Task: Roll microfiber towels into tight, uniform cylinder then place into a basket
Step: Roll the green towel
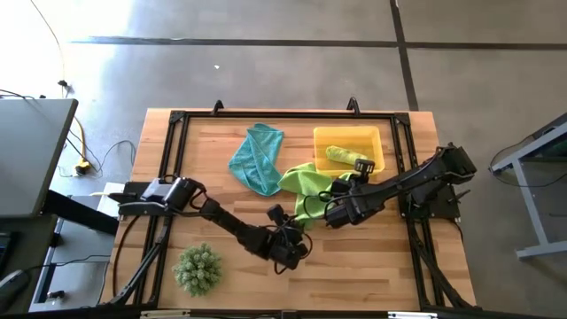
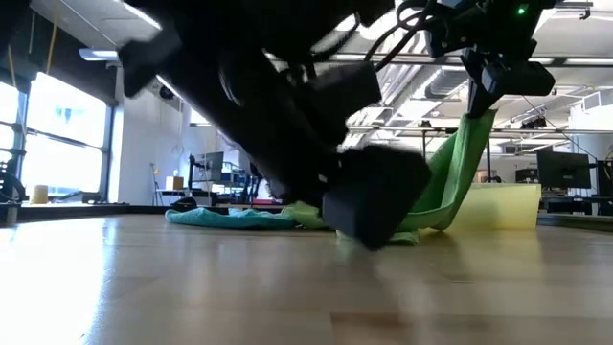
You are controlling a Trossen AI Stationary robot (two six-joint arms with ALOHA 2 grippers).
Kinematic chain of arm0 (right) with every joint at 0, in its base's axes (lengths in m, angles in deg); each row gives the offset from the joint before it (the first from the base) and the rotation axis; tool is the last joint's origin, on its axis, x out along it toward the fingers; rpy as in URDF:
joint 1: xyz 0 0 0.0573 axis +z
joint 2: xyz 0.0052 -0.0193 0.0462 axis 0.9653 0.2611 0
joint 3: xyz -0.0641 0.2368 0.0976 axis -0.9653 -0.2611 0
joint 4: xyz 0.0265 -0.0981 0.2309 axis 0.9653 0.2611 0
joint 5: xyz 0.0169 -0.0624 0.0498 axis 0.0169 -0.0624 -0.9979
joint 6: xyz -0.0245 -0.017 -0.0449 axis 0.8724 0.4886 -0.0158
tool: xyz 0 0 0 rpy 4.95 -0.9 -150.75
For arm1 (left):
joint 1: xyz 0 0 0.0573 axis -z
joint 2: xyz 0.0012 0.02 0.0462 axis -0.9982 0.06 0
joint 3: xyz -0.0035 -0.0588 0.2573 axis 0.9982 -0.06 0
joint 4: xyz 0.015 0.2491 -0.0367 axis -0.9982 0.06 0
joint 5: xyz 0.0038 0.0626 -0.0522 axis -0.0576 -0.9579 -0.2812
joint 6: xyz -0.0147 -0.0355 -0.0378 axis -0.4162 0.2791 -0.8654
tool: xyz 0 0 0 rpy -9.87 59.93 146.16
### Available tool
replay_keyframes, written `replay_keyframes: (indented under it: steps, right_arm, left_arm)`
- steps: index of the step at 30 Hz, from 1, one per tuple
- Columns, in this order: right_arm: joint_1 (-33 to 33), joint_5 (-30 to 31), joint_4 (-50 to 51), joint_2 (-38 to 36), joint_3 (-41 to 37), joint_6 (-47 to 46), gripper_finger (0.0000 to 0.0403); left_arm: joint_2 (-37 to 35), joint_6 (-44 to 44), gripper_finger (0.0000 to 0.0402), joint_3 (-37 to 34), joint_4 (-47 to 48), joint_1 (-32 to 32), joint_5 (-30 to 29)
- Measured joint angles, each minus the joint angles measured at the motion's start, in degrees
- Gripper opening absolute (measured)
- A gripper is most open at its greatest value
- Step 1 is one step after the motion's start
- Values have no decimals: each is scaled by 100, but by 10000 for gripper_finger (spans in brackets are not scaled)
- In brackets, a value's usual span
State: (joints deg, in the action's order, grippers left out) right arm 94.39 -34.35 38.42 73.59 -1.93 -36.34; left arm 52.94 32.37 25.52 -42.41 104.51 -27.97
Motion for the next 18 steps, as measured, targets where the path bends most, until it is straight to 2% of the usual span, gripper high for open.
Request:
replay_keyframes:
  steps: [3,6,11,15,18]
  right_arm:
    - [0,-5,-28,0,0,0,0]
    - [2,-17,-97,0,0,0,0]
    - [17,-354,-177,0,0,2,0]
    - [109,-412,-176,0,0,46,0]
    - [159,-518,-176,0,0,60,0]
  left_arm:
    - [103,-112,160,1,-20,-68,112]
    - [133,-306,144,4,-4,-81,-30]
    - [60,-336,75,1,266,-72,-113]
    - [-107,-366,11,-6,818,-72,375]
    - [-349,-389,9,-7,1332,-29,696]
